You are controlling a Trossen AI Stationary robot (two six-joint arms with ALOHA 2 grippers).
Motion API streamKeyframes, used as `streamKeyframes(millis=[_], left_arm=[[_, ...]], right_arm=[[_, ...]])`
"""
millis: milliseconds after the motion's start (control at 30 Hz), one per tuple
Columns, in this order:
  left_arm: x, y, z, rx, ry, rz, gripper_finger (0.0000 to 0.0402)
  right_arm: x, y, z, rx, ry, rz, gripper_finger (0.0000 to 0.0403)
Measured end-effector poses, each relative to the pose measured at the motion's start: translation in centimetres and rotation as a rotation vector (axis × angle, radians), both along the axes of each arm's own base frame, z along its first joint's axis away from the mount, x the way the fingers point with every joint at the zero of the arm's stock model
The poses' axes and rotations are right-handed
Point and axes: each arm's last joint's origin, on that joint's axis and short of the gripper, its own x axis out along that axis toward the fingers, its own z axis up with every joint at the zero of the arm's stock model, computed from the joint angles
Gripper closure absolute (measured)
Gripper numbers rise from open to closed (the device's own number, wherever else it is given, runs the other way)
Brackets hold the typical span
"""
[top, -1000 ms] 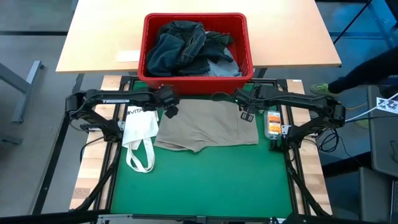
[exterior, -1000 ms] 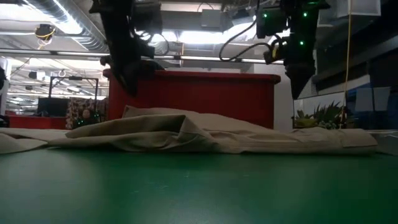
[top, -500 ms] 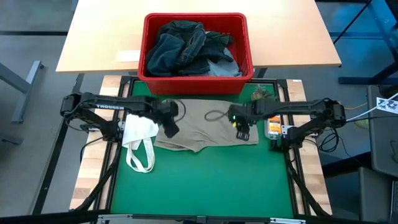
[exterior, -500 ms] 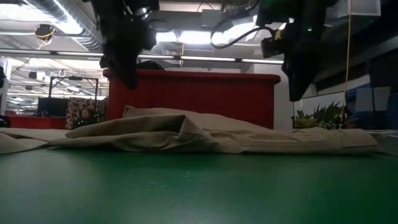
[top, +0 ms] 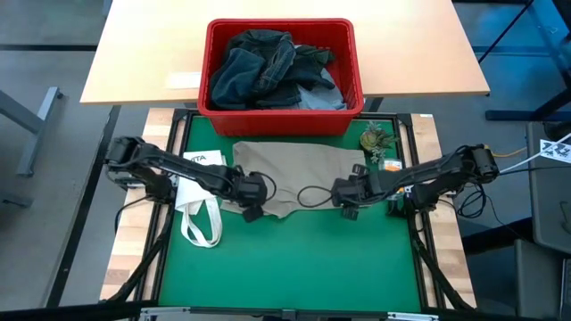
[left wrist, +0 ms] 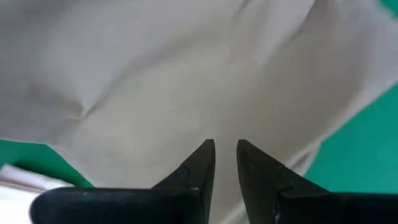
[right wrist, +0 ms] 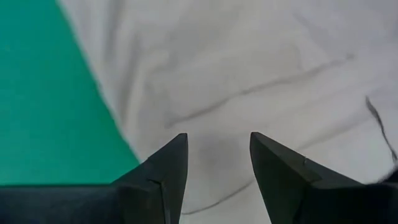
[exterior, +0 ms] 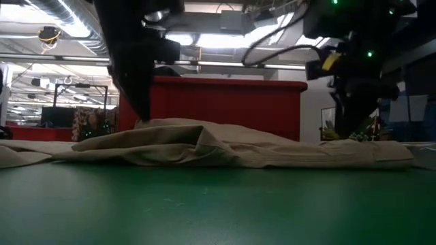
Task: Fold Laundry from Bin
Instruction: Fold the gray shorts
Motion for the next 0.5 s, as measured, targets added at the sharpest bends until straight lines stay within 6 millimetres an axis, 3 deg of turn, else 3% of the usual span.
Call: streamKeyframes(millis=[233, 500], left_arm=[[0.3, -0.9, -2.9, -0.113, 0.16, -0.07, 0.036], [-0.6, -2.7, -3.1, -0.145, 0.234, -0.134, 0.0393]], right_arm=[[-1.9, 0.4, -2.6, 0.012, 0.061, -0.082, 0.0231], [-3.9, 0.8, -4.7, 0.006, 0.117, -0.119, 0.0231]])
